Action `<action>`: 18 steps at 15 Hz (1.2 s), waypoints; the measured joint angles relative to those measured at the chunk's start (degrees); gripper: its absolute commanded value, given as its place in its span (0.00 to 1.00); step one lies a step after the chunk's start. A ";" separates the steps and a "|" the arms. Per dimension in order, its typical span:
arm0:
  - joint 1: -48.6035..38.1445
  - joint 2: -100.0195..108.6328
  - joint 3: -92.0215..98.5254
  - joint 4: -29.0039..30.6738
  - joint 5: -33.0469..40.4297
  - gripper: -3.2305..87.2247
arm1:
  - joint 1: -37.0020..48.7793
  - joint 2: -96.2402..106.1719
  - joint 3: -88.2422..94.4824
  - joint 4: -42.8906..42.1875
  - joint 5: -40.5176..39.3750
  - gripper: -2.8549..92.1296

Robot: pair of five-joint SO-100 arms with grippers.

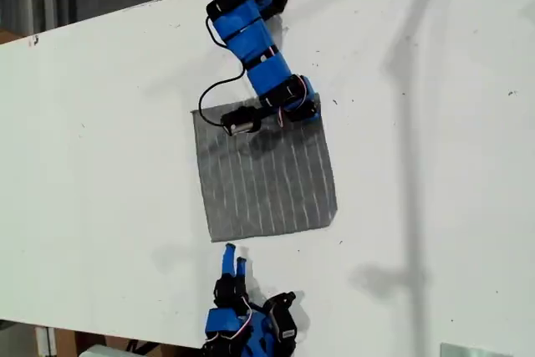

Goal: Grasp corners of a square towel and fold twice.

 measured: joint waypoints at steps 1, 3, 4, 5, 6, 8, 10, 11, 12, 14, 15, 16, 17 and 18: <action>2.99 0.00 -0.18 0.00 -2.11 0.34 | 0.09 0.00 0.00 -0.09 0.00 0.03; 10.72 -2.02 -2.81 0.62 -5.45 0.34 | 0.09 -0.09 0.09 -0.26 0.00 0.03; 14.50 -7.82 -7.38 0.70 -6.24 0.34 | 0.09 -0.09 0.09 -0.26 0.00 0.03; 17.67 -17.93 -13.89 0.09 -7.29 0.35 | 0.09 -0.09 0.09 -0.26 0.00 0.03; 22.41 -31.90 -23.12 -0.70 -8.17 0.37 | 0.09 -0.09 0.09 -0.26 0.00 0.03; 30.06 -66.71 -47.11 -0.18 -8.96 0.38 | 0.09 -0.09 0.09 -0.26 0.00 0.03; 34.19 -91.76 -61.17 -3.87 -9.14 0.40 | 0.09 -0.09 0.09 -0.44 0.00 0.03; 35.95 -98.79 -65.13 -5.54 -9.93 0.40 | 0.09 -0.09 0.09 -0.44 0.00 0.03; 37.18 -105.64 -69.52 -6.77 -10.72 0.41 | 0.00 -0.09 0.18 -0.62 0.00 0.03; 38.23 -114.79 -75.59 -7.21 -11.87 0.41 | -0.09 -0.09 0.18 -1.05 0.00 0.03; 38.32 -118.21 -78.75 -7.29 -11.87 0.41 | -0.09 -0.09 0.18 -1.05 0.09 0.03; 38.50 -122.52 -82.79 -7.03 -12.48 0.41 | -0.09 -0.09 0.18 -1.14 0.18 0.03; 38.67 -127.09 -87.10 -5.80 -13.01 0.42 | -0.09 -0.09 0.18 -1.23 0.18 0.03; 38.76 -132.01 -92.20 -4.13 -13.80 0.42 | -0.09 -0.09 0.18 -1.23 0.18 0.03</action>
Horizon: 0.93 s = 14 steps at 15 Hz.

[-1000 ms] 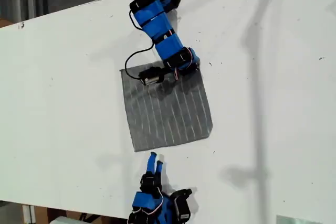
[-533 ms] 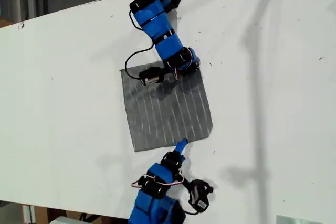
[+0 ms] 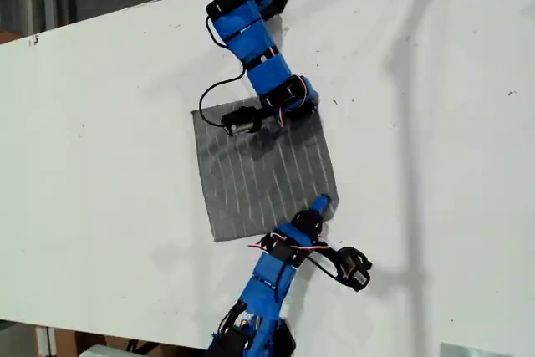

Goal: Grasp corners of a square towel and fold twice.

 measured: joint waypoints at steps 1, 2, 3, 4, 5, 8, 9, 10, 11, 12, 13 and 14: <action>0.26 -4.31 -5.36 2.64 -0.70 0.39 | -0.26 0.00 0.00 -0.09 0.09 0.03; 0.62 -7.65 -10.28 5.63 -1.14 0.18 | -0.53 0.00 0.00 -0.18 0.53 0.03; 1.41 -11.07 -14.68 7.12 -1.32 0.04 | -0.88 0.00 0.00 -0.26 1.05 0.03; 1.67 -14.15 -20.04 8.79 -1.67 0.03 | -1.32 0.00 0.00 -0.44 1.23 0.03; 2.11 -17.31 -25.14 10.11 -1.49 0.03 | -1.67 0.00 0.00 -0.35 1.67 0.03; 2.55 -19.25 -31.82 14.41 -1.58 0.03 | -2.72 0.00 -1.49 1.67 2.11 0.03; 2.72 -19.07 -32.26 15.64 -1.14 0.03 | -2.81 0.00 -3.87 3.87 2.11 0.03; 2.90 -18.28 -32.34 17.05 -0.26 0.03 | -2.81 0.00 -7.47 7.56 2.29 0.03; 2.90 -16.61 -32.34 18.28 0.97 0.03 | -2.81 0.79 -10.11 10.46 2.46 0.03; 2.90 -14.15 -32.34 19.60 2.64 0.03 | -2.64 2.20 -11.95 13.18 2.20 0.03; 2.99 -11.16 -32.61 21.01 4.48 0.03 | -2.46 4.39 -13.27 14.77 1.23 0.03; 3.08 -7.47 -32.87 22.94 5.89 0.03 | -1.76 6.59 -14.33 15.91 -0.26 0.03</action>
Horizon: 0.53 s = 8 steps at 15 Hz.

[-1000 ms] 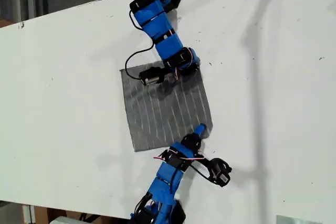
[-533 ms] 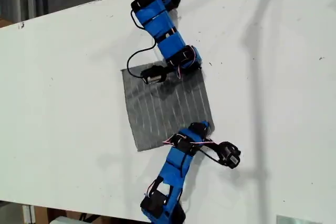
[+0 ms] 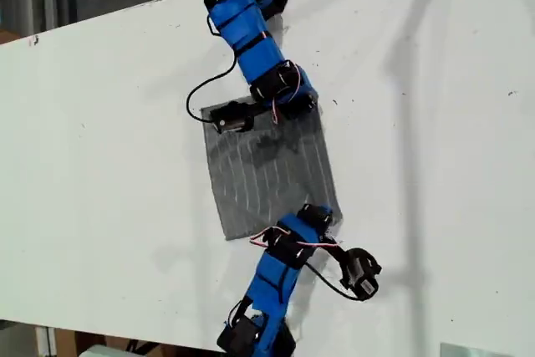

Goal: Grasp corners of a square towel and fold twice.

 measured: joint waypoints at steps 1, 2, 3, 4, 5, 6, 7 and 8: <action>0.26 4.04 -0.09 1.93 1.05 0.03 | 1.49 2.11 -0.97 1.05 -1.58 0.03; 0.26 8.35 -0.09 4.39 1.58 0.03 | 3.69 3.87 -1.49 1.85 -3.78 0.03; -0.79 12.48 0.53 7.12 2.37 0.03 | 6.77 5.19 -1.67 2.11 -6.59 0.03; -2.90 16.61 3.08 8.88 3.43 0.03 | 10.28 5.98 -1.67 2.02 -10.46 0.03; -6.24 19.95 6.42 9.76 4.83 0.03 | 14.33 6.42 -1.85 2.02 -14.06 0.03; -9.67 22.24 9.40 10.11 6.24 0.03 | 18.90 6.50 -2.55 2.55 -18.81 0.03; -13.71 23.73 12.30 10.20 7.82 0.03 | 23.73 6.59 -2.90 2.11 -23.29 0.03; -17.49 24.08 14.77 9.93 9.49 0.03 | 28.56 6.59 -3.08 1.49 -27.77 0.03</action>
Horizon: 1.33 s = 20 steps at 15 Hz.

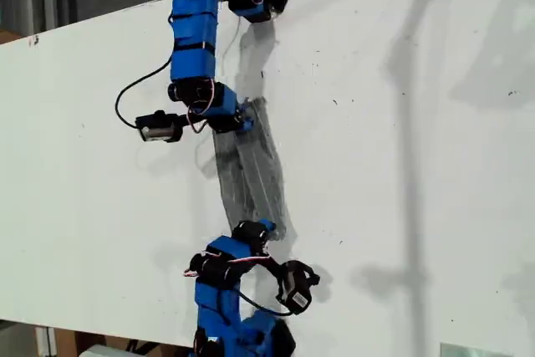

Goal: Grasp corners of a square towel and fold twice.

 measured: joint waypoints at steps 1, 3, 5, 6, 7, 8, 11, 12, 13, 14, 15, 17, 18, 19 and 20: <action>-3.78 0.00 1.32 -0.26 1.67 0.03 | 4.75 0.00 -0.18 -0.88 -3.69 0.03; -10.02 0.00 1.58 -0.44 5.63 0.03 | 13.10 0.00 -0.18 -3.60 -10.72 0.03; -15.56 -0.09 2.64 -0.44 9.14 0.03 | 18.72 0.00 -0.18 -7.73 -14.33 0.03; -18.81 -0.70 3.25 -0.44 11.16 0.03 | 20.39 0.00 -0.18 -10.20 -15.29 0.03; -21.97 -1.67 3.96 -0.44 13.01 0.03 | 21.53 0.00 -0.18 -12.22 -16.26 0.03; -25.22 -2.81 4.83 -0.53 14.94 0.03 | 22.32 -0.70 -0.18 -13.89 -17.23 0.03; -36.30 -8.53 6.33 -2.46 21.18 0.03 | 24.87 -9.32 -0.18 -16.35 -17.93 0.03; -37.88 -10.02 6.33 -2.72 21.45 0.03 | 24.87 -11.07 -0.18 -16.35 -17.93 0.03; -37.44 -10.55 6.33 -2.72 21.62 0.03 | 24.61 -11.43 0.00 -16.52 -17.84 0.03; -36.56 -10.55 6.33 -2.64 21.45 0.03 | 24.17 -11.43 0.79 -16.52 -17.84 0.03; -34.98 -10.63 5.98 -2.46 20.30 0.03 | 23.38 -11.43 2.02 -16.26 -17.58 0.03; -29.88 -10.63 3.96 -1.41 17.23 0.03 | 21.53 -10.99 4.04 -14.50 -16.26 0.03; -26.63 -10.99 3.16 -1.05 15.73 0.03 | 20.65 -10.37 4.92 -13.71 -15.47 0.03; -23.82 -11.43 3.08 -0.97 13.54 0.03 | 19.60 -10.11 5.63 -12.92 -14.33 0.03; -21.62 -11.95 2.72 -0.97 11.69 0.03 | 18.54 -10.11 6.68 -12.66 -13.36 0.03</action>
